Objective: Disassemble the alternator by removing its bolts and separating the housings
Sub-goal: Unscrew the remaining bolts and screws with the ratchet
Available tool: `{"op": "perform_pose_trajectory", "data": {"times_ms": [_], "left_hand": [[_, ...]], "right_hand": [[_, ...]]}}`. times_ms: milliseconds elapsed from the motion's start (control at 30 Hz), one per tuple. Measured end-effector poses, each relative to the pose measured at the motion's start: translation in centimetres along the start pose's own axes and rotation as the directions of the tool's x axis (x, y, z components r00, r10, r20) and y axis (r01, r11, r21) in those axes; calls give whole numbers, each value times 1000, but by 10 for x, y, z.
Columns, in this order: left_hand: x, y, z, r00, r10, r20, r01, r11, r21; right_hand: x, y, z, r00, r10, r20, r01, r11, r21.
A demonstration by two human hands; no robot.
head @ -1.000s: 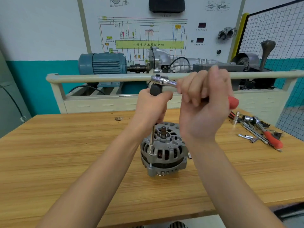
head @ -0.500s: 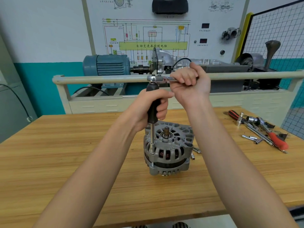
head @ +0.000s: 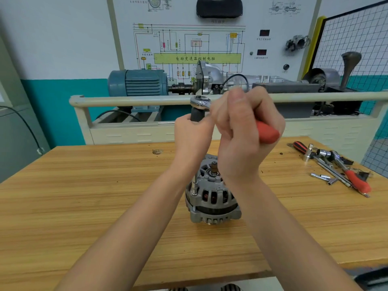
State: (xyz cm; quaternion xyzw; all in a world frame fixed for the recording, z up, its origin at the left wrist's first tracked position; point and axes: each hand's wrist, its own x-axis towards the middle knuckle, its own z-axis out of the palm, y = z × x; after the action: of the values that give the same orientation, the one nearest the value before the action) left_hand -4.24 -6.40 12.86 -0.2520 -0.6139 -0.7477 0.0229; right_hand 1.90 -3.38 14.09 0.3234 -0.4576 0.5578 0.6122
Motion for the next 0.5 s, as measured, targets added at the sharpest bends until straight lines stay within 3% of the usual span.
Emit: {"op": "perform_pose_trajectory", "data": {"times_ms": [67, 133, 200, 267, 333, 400, 500], "left_hand": [[3, -1, -6, 997, -46, 64, 48, 998, -37], [6, -1, -15, 974, -88, 209, 104, 992, -67], [10, 3, -21, 936, -99, 339, 141, 985, -100], [15, 6, -25, 891, -100, 443, 161, 982, -101], [17, 10, -26, 832, -114, 543, 190, 978, -85], [16, 10, -23, 783, -146, 605, 261, 959, -107], [15, 6, -19, 844, -161, 512, 254, 960, -116]], "right_hand": [[10, 4, -7, 994, 106, -31, -98, 975, 201], [25, 10, -19, 943, 332, -27, -291, 859, 421], [38, 19, -31, 816, 578, -21, -440, 644, 625], [45, 30, -41, 674, 739, -8, -450, 419, 788], [49, 39, -46, 591, 807, 16, -407, 281, 869], [50, 42, -46, 568, 823, 5, -374, 253, 892], [45, 32, -43, 632, 772, -66, -381, 384, 841]]}}
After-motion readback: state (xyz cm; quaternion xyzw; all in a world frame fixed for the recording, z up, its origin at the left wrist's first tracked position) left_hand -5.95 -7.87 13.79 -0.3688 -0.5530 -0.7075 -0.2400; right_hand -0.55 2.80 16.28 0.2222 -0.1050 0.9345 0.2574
